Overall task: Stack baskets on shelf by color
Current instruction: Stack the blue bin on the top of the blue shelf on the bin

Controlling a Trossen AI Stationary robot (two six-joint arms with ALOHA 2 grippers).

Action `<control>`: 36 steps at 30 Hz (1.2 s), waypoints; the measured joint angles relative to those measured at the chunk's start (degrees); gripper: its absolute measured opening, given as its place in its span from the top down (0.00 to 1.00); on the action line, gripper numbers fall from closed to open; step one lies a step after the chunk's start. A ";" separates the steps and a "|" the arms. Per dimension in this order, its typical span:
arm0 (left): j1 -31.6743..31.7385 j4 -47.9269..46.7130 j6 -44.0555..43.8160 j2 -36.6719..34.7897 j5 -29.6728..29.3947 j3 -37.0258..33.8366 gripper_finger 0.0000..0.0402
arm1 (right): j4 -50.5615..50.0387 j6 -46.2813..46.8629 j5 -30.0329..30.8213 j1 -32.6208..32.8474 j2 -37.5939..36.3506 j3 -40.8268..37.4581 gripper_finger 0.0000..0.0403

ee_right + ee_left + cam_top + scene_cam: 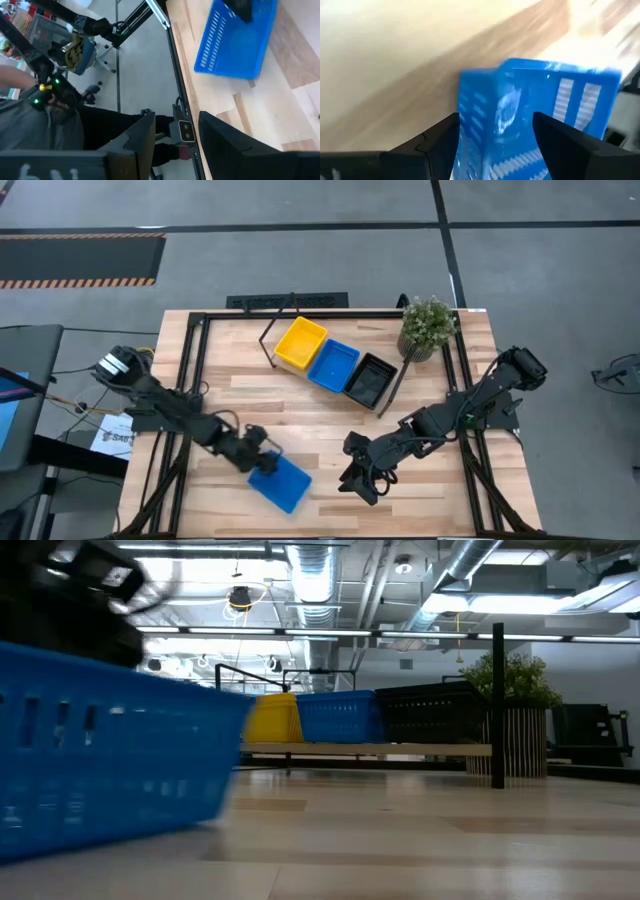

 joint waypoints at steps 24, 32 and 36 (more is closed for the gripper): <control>18.97 13.54 29.30 -10.64 10.51 0.02 0.41 | -2.65 -6.49 6.23 -4.69 -0.02 0.02 0.59; 15.81 1.83 29.07 -29.45 2.45 0.02 0.41 | -2.89 -18.26 5.75 -9.52 7.46 4.82 0.60; 14.41 1.84 28.66 -35.94 2.16 0.02 0.41 | -6.11 -25.87 3.15 -11.50 13.93 11.46 0.56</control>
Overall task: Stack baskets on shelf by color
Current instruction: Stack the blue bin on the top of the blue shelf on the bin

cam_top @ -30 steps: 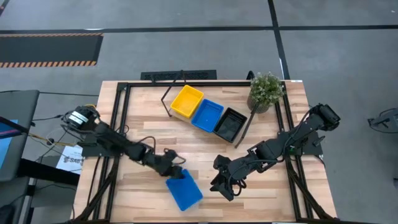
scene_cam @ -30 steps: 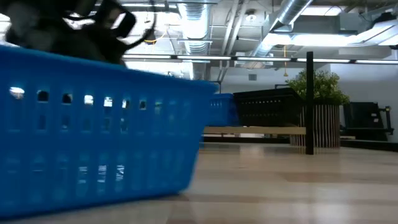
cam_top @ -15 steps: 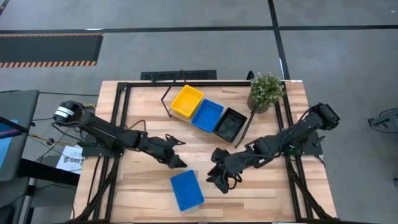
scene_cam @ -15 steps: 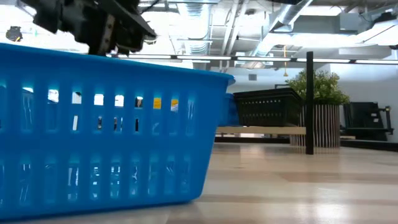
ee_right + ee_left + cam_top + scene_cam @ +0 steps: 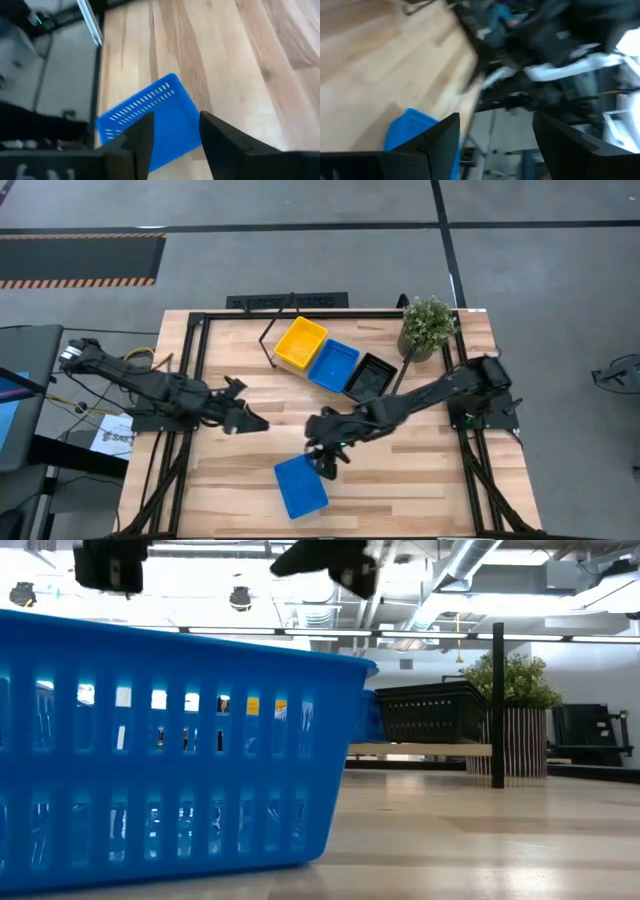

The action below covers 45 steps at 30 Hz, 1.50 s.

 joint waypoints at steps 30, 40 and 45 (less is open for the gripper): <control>-2.00 0.34 6.30 -21.96 -11.20 -0.02 0.41 | -22.57 -25.58 -9.13 -4.32 27.28 30.57 0.35; -2.00 -0.22 9.11 -27.35 -13.01 -0.02 0.41 | -23.34 -24.66 -7.87 -3.72 27.38 30.48 0.35; -2.00 -0.31 9.51 -29.22 -13.56 -0.02 0.41 | -23.46 -24.64 -6.58 -3.79 27.38 30.48 0.35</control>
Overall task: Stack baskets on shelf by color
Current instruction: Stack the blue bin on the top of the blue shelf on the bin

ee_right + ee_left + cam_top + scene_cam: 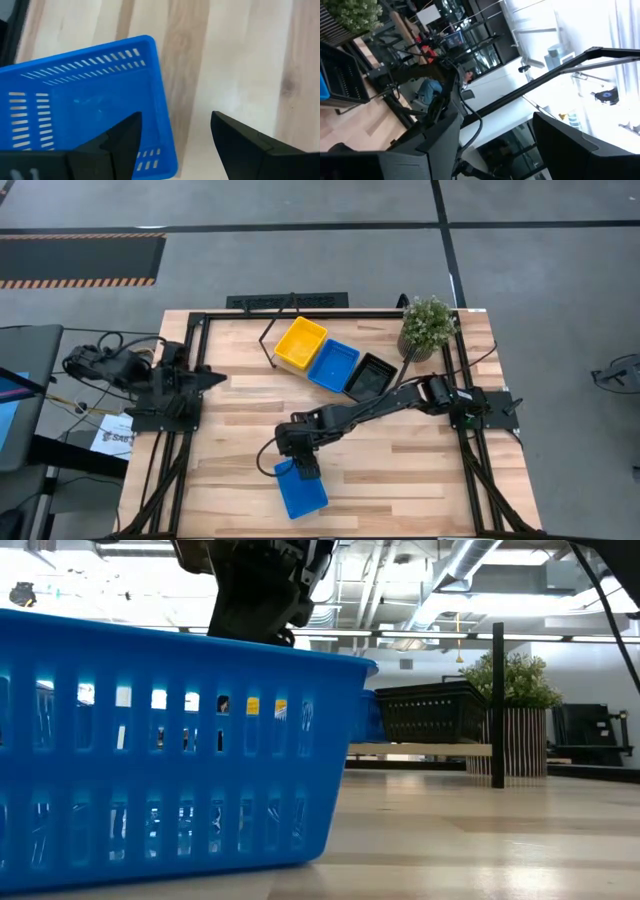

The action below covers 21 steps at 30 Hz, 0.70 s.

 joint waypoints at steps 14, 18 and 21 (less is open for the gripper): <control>0.00 -0.87 0.45 -1.42 0.70 0.00 0.41 | -0.27 0.02 1.22 0.01 0.00 0.00 0.39; 0.00 -0.81 0.45 -1.58 1.82 0.00 0.41 | -0.81 0.02 1.22 0.22 0.00 0.00 0.40; 0.00 -0.79 0.45 -1.81 2.02 0.00 0.41 | -0.79 0.02 1.22 0.23 0.00 0.00 0.40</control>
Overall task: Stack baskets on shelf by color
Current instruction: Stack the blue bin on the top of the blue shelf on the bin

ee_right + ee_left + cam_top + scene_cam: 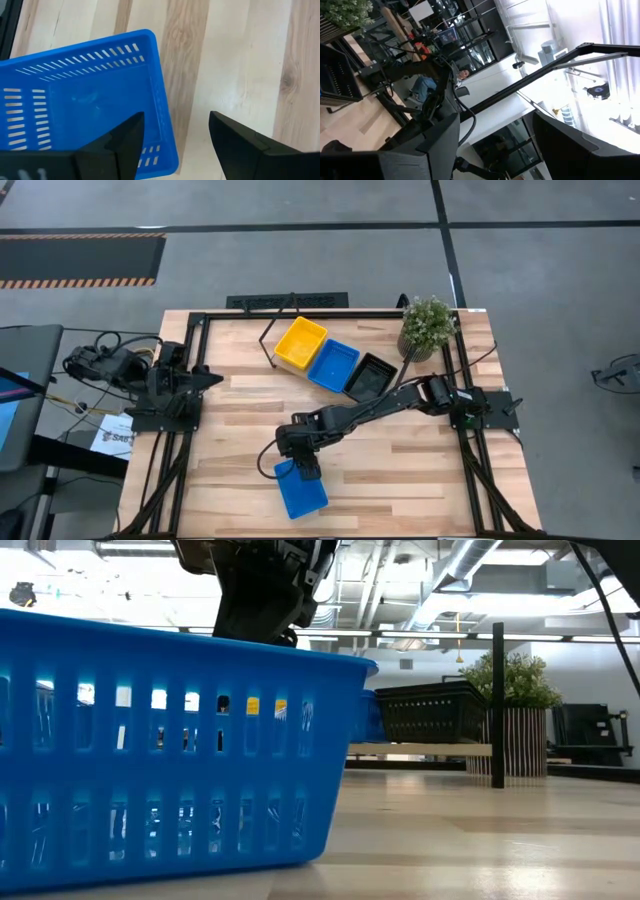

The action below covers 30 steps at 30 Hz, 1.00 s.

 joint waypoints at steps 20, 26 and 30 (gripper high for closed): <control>0.00 -0.87 1.05 -0.83 -0.02 0.00 0.41 | -1.11 -0.50 0.00 0.00 0.00 -0.02 0.40; 0.00 -0.87 1.05 -0.83 -0.14 0.00 0.41 | -1.11 -0.52 0.00 0.00 0.00 -0.02 0.40; 0.00 -0.87 1.05 -0.83 -0.26 0.00 0.41 | -1.10 -0.70 0.00 0.00 0.00 -0.02 0.41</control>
